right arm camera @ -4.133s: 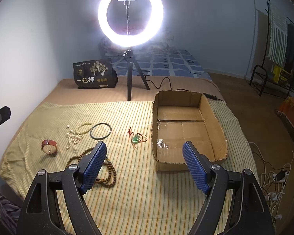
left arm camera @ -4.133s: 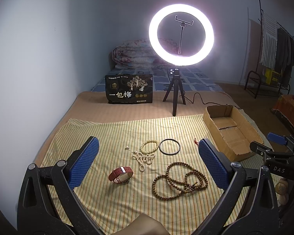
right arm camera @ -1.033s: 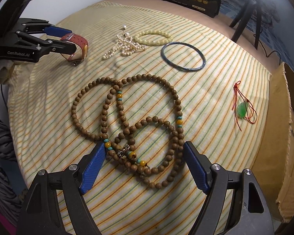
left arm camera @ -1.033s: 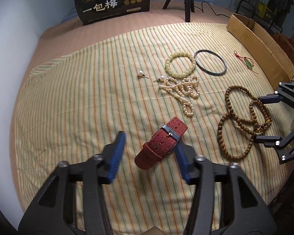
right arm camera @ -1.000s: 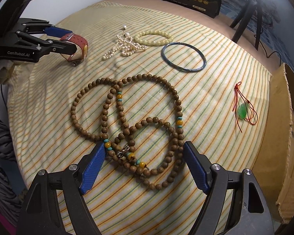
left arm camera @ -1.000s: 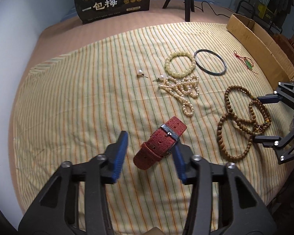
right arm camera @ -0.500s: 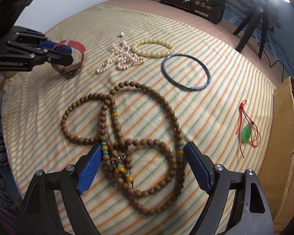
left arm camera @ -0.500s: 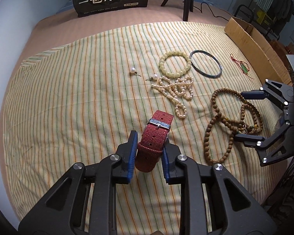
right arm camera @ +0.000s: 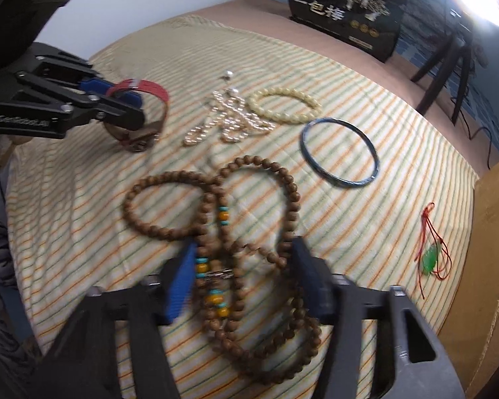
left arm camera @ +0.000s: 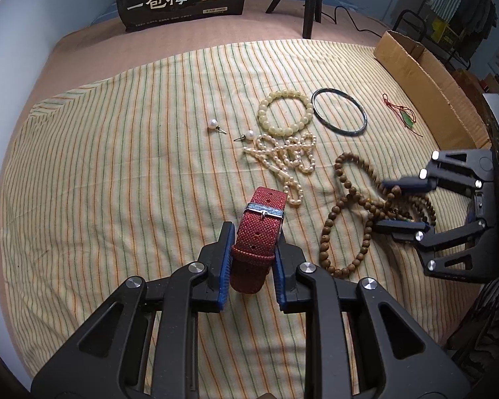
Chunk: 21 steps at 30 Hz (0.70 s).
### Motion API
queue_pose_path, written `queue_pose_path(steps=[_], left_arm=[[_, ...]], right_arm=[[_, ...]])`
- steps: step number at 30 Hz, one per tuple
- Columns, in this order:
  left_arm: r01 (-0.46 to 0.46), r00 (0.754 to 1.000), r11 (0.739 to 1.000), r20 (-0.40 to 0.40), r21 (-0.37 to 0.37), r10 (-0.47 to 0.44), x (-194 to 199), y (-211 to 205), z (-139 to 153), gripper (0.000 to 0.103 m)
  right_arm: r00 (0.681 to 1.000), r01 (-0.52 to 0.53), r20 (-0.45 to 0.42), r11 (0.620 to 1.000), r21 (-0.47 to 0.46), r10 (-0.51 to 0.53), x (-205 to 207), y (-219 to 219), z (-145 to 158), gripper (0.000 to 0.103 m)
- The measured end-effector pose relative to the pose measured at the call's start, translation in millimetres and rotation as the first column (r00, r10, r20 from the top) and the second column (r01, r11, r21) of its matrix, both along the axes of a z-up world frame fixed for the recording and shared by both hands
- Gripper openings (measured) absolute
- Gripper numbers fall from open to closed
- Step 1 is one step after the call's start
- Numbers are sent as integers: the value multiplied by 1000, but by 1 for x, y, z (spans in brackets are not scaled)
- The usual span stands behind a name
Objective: Organize jewelry
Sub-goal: 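Grasp the red strap watch with the left tool while the right tool grasps the brown prayer beads, then carry the red watch and brown beads over the cardboard box with both tools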
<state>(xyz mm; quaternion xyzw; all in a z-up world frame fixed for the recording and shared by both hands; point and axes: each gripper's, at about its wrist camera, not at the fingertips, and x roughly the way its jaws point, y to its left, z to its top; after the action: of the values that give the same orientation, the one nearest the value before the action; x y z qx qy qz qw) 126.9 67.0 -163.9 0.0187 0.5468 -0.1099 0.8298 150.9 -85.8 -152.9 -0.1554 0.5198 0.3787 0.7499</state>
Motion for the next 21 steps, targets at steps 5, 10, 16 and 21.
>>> queue_pose_path(steps=[5, 10, 16, 21], left_arm=[[0, 1000, 1000, 15, -10, 0, -1, -3, 5, 20], [-2, 999, 1000, 40, -23, 3, -2, -7, 16, 19], [-1, 997, 999, 78, -38, 4, -6, -12, 32, 19], [5, 993, 999, 120, -48, 1, -9, -20, 47, 19]], right_arm=[[1000, -17, -1, 1000, 9, 17, -5, 3, 2, 16], [1000, -5, 11, 1000, 6, 4, -10, 0, 7, 15], [998, 45, 40, 998, 33, -46, -8, -14, 25, 14], [992, 99, 65, 992, 75, -104, -7, -33, 47, 14]])
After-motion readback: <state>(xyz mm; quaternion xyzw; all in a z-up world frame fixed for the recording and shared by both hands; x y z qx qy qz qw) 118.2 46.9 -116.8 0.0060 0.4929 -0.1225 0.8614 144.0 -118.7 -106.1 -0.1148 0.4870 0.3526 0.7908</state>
